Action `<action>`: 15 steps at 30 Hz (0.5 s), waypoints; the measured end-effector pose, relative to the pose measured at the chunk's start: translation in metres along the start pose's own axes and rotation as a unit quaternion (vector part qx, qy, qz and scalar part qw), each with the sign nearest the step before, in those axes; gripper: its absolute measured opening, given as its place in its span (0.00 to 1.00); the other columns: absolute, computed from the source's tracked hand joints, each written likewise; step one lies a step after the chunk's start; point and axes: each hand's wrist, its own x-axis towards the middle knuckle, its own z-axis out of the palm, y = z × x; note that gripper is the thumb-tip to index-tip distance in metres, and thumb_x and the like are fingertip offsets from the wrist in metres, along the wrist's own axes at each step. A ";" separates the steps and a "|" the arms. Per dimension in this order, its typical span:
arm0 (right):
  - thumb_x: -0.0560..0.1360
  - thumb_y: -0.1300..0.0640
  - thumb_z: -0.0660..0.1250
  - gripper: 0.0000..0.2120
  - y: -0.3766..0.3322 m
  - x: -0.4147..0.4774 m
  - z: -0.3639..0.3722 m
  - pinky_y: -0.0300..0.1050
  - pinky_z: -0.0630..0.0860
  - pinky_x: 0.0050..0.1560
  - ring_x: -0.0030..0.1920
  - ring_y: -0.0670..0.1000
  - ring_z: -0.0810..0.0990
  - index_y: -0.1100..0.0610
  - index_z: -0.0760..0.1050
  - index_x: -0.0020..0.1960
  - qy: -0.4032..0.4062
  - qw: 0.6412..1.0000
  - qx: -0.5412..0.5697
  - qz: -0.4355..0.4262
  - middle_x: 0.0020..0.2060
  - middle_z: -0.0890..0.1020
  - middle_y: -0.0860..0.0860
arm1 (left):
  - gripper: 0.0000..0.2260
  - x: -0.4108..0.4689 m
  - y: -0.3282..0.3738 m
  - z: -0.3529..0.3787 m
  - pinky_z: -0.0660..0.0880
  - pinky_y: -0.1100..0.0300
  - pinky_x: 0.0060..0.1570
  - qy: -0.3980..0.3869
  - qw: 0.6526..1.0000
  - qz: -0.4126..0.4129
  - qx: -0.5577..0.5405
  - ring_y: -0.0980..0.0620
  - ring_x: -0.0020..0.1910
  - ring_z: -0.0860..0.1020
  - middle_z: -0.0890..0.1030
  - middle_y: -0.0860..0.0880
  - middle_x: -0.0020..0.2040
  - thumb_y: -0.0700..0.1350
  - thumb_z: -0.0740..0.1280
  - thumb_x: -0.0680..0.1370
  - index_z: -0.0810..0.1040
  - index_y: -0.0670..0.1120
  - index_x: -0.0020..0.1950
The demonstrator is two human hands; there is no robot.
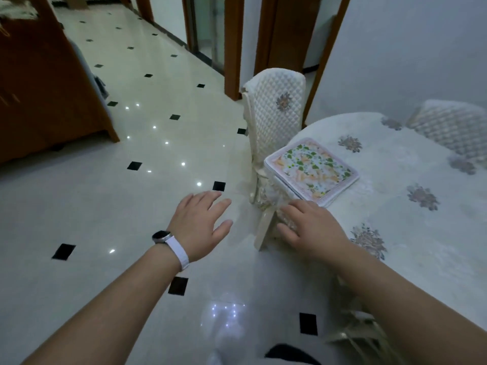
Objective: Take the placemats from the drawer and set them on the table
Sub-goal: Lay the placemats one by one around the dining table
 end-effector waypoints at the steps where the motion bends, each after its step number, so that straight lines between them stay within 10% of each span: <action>1: 0.75 0.38 0.53 0.27 0.005 0.003 -0.001 0.51 0.76 0.56 0.58 0.56 0.78 0.51 0.75 0.66 -0.003 1.000 -0.002 0.019 0.60 0.79 0.51 | 0.22 0.014 -0.002 0.004 0.71 0.43 0.62 -0.004 1.000 0.016 -0.007 0.43 0.60 0.77 0.79 0.45 0.62 0.58 0.58 0.76 0.78 0.48 0.63; 15: 0.77 0.43 0.59 0.22 0.115 0.113 0.059 0.51 0.76 0.52 0.55 0.57 0.79 0.54 0.77 0.64 -0.004 0.980 0.087 0.181 0.57 0.81 0.53 | 0.20 0.212 -0.028 0.084 0.74 0.49 0.55 -0.098 0.990 0.101 -0.030 0.45 0.55 0.79 0.82 0.47 0.57 0.58 0.60 0.75 0.80 0.48 0.59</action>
